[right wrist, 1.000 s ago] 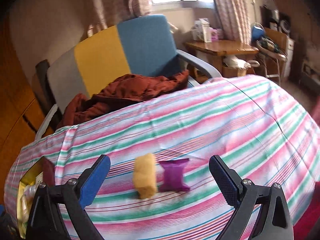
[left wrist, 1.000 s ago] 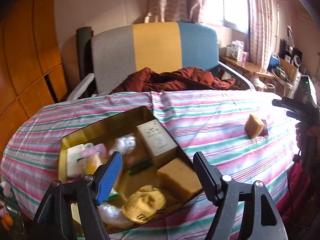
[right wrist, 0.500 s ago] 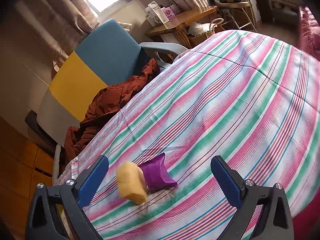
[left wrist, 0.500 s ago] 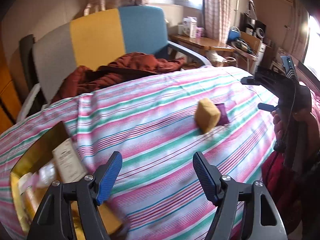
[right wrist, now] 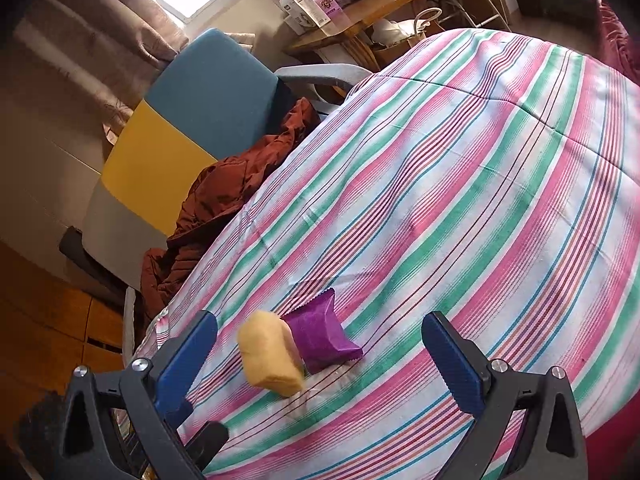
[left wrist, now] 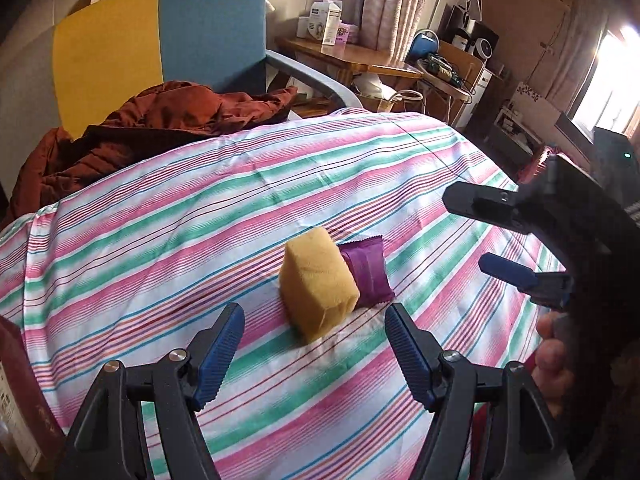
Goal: Organize objects
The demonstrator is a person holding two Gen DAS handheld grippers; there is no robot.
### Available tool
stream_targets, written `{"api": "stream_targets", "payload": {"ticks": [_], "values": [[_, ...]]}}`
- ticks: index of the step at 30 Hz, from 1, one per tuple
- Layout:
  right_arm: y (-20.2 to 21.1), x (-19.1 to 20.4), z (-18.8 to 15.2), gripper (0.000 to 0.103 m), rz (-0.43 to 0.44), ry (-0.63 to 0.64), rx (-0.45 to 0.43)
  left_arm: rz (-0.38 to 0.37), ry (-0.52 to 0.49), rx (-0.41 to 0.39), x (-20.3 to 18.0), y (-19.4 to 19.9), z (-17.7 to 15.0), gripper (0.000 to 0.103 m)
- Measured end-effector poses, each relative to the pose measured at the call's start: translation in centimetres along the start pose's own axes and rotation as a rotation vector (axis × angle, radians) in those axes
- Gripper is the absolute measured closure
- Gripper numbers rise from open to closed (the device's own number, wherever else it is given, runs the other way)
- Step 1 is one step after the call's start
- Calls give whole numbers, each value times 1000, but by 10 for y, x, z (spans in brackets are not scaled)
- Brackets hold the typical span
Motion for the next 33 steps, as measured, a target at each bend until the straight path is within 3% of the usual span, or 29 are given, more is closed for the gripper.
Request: {"api": "stream_targets", "payload": {"ticks": [7,8,10,13,16,19,23,28,33], "values": [[-3,0,1,0,1,-7,5,15,32,102,8,-64,7,30],[-4,0,1,0,-4,-5,7,16,48,124,12,-73,3,33],[-6,-2,0,0,-20,3,9,-56,99,133,15,-78,-6,53],[-10,-2,-1,1,-40,28,13,-57,94,91,18,-60,-13,65],[-20,3,-6,8,-82,104,26,-52,90,69,21,-39,-27,66],[-35,9,-18,23,-155,234,62,-51,105,73,26,-27,-50,67],[-59,10,-36,28,-237,352,122,-70,139,63,25,-7,-79,67],[-78,14,-50,30,-265,426,157,-75,133,48,19,15,-103,68],[-96,7,-54,56,-314,464,192,-70,132,34,18,33,-119,68]]}}
Point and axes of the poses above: each gripper's, at about its wrist camera, not at the fingertips, and y roughly against the way its jaws point, x to its left, z to its top, the point moved 10 cm from there along -y, roughly the way its jaws point, and after that the axes turned 7 degrees about -y, right-handed, at the moved point
